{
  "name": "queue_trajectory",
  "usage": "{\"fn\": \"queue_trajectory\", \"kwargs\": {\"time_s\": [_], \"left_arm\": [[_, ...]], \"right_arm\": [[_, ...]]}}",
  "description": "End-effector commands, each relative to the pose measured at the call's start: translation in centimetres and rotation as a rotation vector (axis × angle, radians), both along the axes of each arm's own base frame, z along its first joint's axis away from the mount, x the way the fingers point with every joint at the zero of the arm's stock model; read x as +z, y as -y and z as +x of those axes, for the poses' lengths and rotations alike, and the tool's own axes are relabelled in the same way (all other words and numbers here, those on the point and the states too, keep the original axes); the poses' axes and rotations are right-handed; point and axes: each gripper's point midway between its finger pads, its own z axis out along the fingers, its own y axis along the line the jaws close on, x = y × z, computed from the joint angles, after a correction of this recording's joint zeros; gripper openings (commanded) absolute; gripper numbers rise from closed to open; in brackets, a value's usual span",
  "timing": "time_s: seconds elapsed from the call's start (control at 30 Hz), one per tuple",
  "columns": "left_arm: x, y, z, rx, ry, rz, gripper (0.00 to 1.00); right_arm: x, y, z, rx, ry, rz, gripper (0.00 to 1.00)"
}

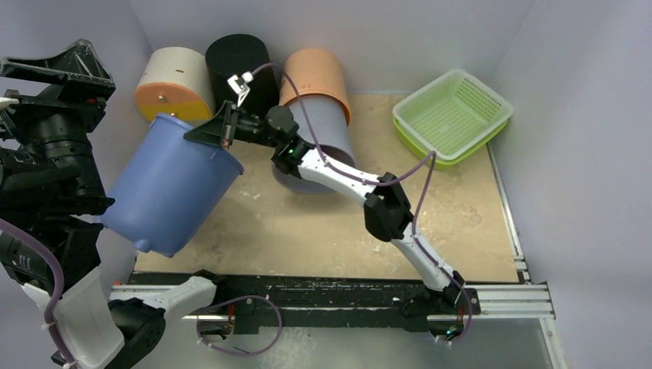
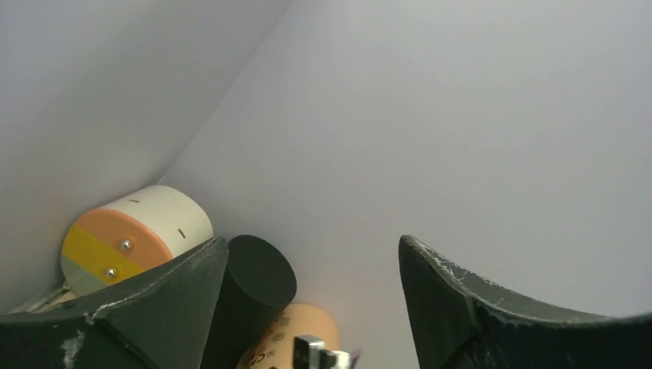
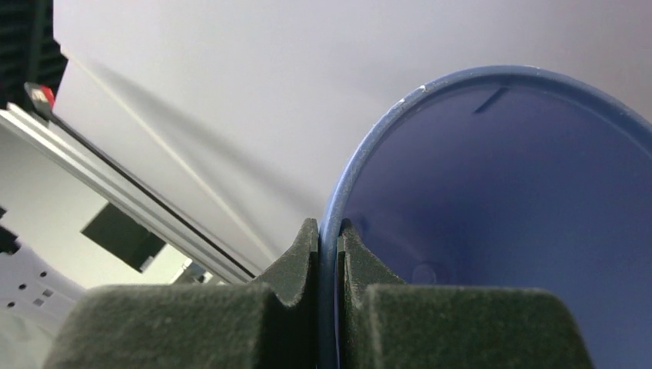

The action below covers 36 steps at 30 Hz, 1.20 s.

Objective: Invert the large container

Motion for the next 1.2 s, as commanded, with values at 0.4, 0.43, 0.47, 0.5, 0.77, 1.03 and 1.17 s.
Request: {"fn": "queue_trajectory", "kwargs": {"time_s": [0.4, 0.43, 0.47, 0.5, 0.77, 1.03, 1.17], "left_arm": [[0.1, 1.0, 2.3, 0.001, -0.073, 0.099, 0.79], [-0.1, 1.0, 2.5, 0.001, -0.080, 0.103, 0.79], [-0.3, 1.0, 2.6, 0.003, -0.087, 0.104, 0.79], [-0.5, 1.1, 2.8, 0.004, -0.095, 0.106, 0.79], [-1.0, 1.4, 3.5, -0.001, -0.117, 0.108, 0.79], [-1.1, 1.8, 4.2, -0.015, -0.132, 0.115, 0.79], [-1.3, 1.9, 4.5, -0.012, -0.147, 0.127, 0.79]], "right_arm": [[0.5, -1.5, -2.3, 0.163, -0.277, 0.169, 0.00], [-0.5, -1.7, -2.4, 0.183, -0.308, 0.157, 0.00], [-1.5, -1.8, -2.6, 0.209, -0.334, 0.133, 0.00], [-2.5, -2.0, -2.6, 0.224, -0.357, 0.113, 0.00], [-7.3, -3.1, -3.0, 0.276, -0.455, 0.026, 0.00], [-11.0, -2.7, -3.4, 0.307, -0.550, -0.056, 0.00], [-14.3, -1.5, -1.7, 0.253, -0.599, -0.112, 0.00]]}}
